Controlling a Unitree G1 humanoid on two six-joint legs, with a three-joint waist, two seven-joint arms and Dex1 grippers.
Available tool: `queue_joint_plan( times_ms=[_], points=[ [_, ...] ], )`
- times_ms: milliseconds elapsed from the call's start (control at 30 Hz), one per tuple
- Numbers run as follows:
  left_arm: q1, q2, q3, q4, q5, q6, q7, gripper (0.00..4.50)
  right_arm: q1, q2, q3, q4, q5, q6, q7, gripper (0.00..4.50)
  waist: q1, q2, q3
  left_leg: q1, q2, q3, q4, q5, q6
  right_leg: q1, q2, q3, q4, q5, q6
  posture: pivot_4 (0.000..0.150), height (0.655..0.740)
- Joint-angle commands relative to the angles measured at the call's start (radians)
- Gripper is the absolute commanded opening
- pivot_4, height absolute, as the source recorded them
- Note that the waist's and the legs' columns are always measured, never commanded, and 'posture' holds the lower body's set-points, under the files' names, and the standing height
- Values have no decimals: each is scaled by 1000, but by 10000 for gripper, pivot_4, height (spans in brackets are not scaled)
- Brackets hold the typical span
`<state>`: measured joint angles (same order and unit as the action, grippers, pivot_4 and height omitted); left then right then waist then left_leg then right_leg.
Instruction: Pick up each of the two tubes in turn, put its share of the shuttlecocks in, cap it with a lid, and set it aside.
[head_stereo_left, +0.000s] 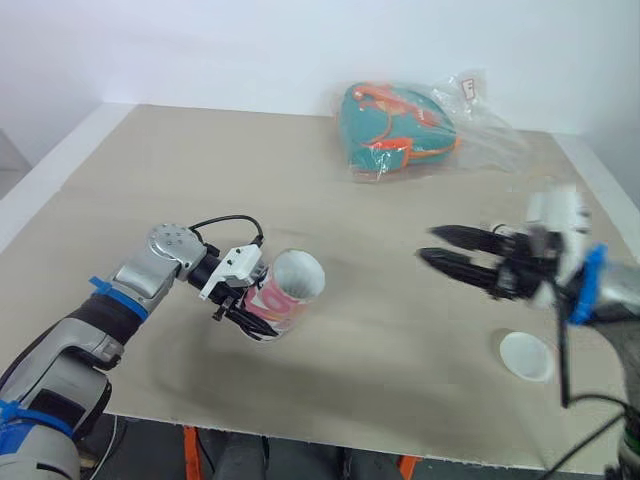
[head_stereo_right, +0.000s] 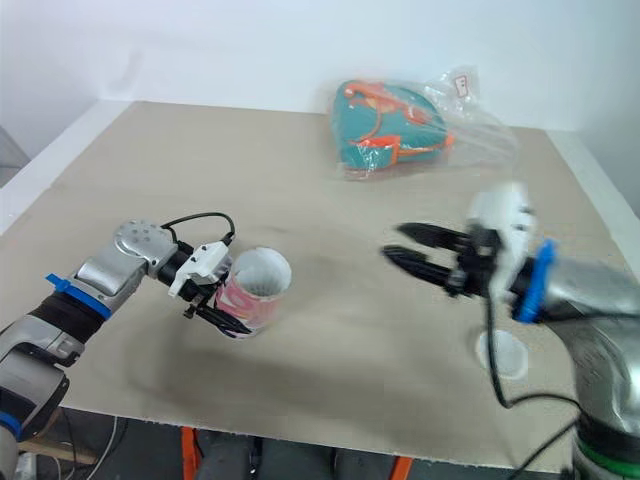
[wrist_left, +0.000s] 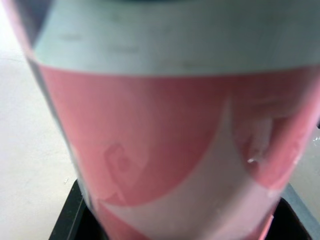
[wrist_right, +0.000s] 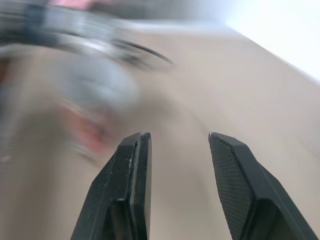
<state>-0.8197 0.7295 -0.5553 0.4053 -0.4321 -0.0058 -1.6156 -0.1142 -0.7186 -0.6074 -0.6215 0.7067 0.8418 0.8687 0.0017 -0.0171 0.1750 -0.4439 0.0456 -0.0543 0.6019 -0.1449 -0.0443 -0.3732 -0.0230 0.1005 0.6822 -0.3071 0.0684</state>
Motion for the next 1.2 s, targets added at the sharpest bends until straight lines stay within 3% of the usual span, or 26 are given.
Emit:
queue_joint_plan(
  times_ms=[33,133,300,700,1200],
  points=[
    [15,-3,-27,-4,21,-9,1,21773,174,41,-170,-101,21,-5,-58,20638,-1,2,-1,1,0,0,-1,0,0,0,1,0,0,0,0,1500,7400],
    [4,-12,-33,11,23,-18,1,21773,328,81,-238,-67,-7,-40,-80,20638,-8,3,-1,4,1,-1,-1,0,0,3,2,-1,0,-4,4,1500,7400],
    [-25,-43,-45,57,31,-35,1,21773,396,85,-232,114,-79,-126,-107,20638,-21,2,-2,5,0,1,2,2,1,5,0,3,-1,-3,4,1500,7400],
    [-9,-61,-32,99,45,-62,1,21773,233,21,-70,439,-228,-274,-189,20638,-17,6,-3,4,-2,9,3,5,5,8,-1,10,-2,-4,7,1500,7400],
    [15,-56,-5,67,49,-46,1,21773,86,-34,39,579,-297,-315,-229,20638,-21,7,-4,4,-2,9,2,5,5,8,-1,10,-2,-3,8,1500,7400]
  ],
)
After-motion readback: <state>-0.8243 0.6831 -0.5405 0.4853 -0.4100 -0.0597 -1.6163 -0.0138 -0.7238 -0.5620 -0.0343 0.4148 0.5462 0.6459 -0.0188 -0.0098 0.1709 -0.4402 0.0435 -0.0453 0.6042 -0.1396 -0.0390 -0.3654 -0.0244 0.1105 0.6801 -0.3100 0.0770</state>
